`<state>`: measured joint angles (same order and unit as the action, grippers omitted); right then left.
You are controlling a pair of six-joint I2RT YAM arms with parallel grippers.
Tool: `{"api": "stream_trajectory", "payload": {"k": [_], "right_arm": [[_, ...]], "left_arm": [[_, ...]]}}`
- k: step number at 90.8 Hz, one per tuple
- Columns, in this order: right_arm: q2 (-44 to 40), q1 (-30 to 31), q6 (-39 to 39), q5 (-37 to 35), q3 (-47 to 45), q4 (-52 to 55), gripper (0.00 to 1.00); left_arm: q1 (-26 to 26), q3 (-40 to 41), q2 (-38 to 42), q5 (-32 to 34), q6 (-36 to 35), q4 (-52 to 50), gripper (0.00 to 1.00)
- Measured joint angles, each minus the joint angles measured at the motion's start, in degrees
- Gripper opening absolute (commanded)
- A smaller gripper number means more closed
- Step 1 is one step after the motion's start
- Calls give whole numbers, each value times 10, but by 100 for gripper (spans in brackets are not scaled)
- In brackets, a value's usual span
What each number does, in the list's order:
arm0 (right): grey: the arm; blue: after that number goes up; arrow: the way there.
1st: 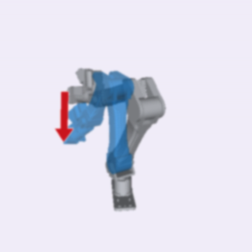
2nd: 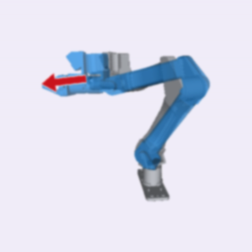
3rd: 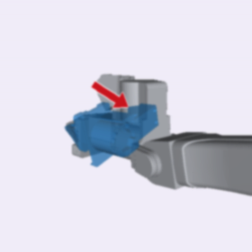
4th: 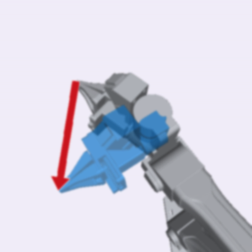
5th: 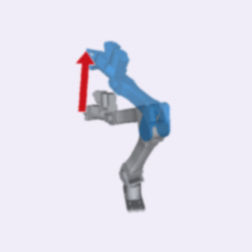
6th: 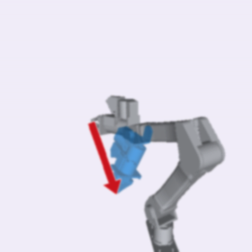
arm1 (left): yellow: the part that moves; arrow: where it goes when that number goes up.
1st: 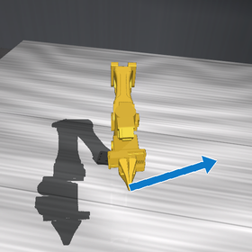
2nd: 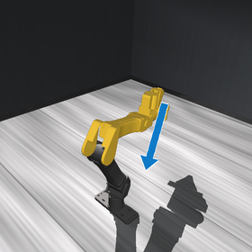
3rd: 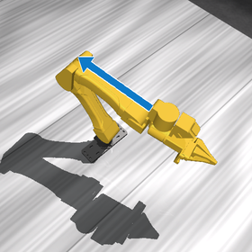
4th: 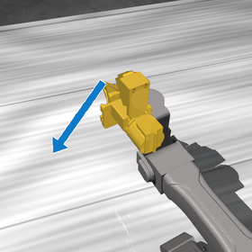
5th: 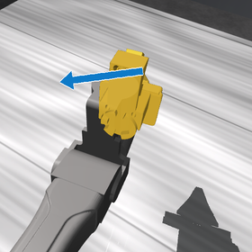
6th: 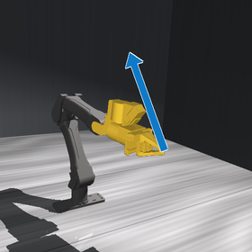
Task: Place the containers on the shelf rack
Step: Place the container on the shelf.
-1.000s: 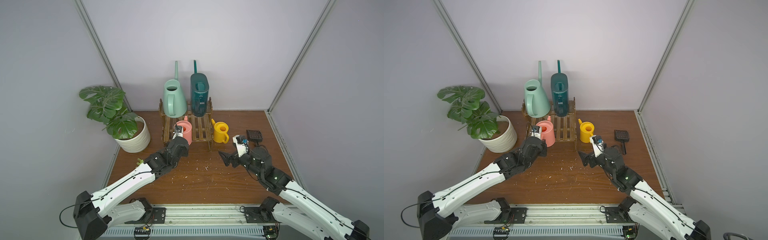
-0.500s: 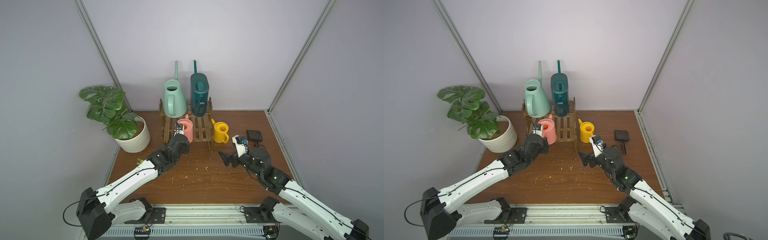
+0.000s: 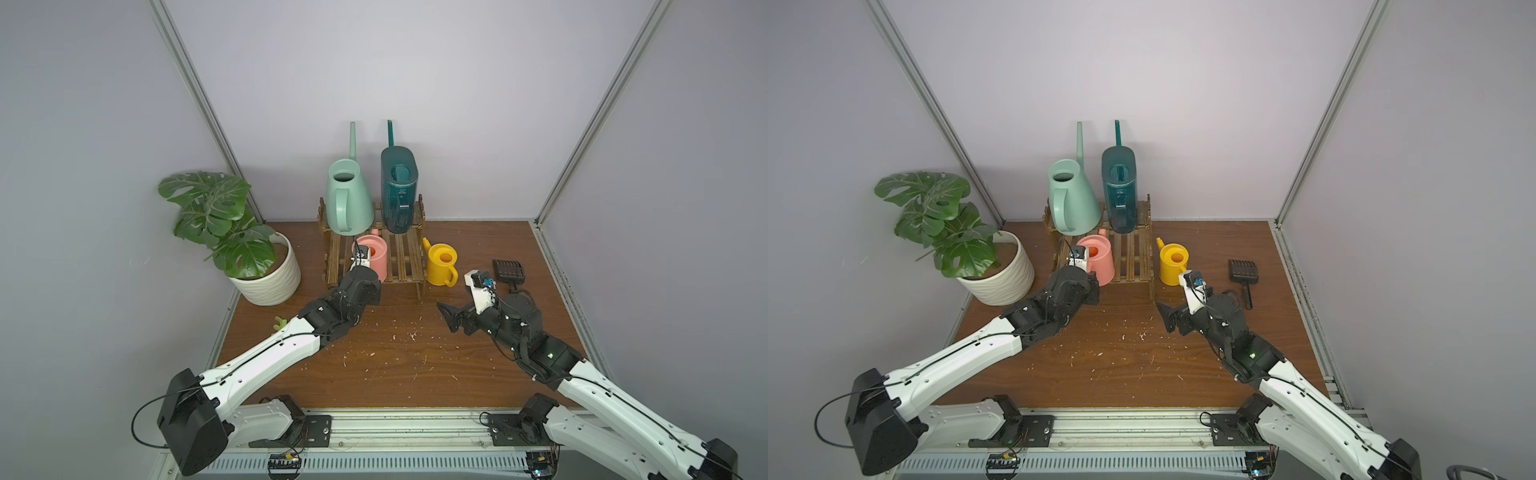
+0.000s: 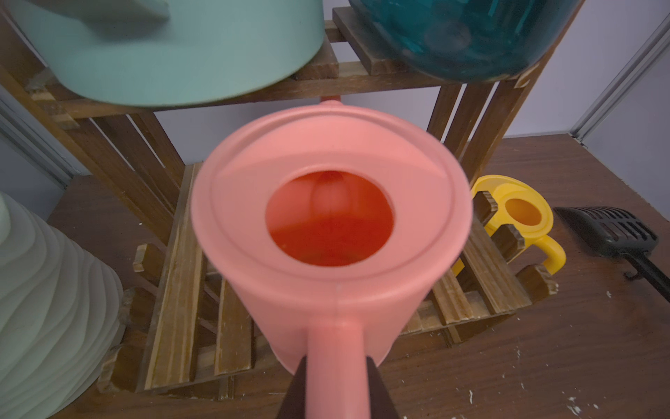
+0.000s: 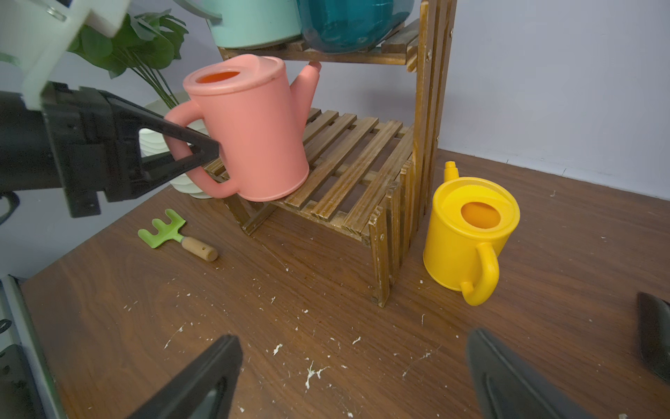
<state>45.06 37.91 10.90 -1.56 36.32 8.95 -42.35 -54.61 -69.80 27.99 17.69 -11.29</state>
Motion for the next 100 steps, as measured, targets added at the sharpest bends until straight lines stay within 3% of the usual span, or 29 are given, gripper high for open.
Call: {"api": "stream_trajectory", "payload": {"k": [17,46,64,100], "right_arm": [[0,0,0,-3,0,0,99],[0,0,0,-5,0,0,99],[-2,0,0,-10,0,0,99],[11,0,5,-69,12,25,99]], "left_arm": [[0,6,-7,10,0,17,20],[3,22,-20,13,2,19,44],[3,22,-14,7,6,4,54],[3,45,99,-60,10,-55,87]]}}
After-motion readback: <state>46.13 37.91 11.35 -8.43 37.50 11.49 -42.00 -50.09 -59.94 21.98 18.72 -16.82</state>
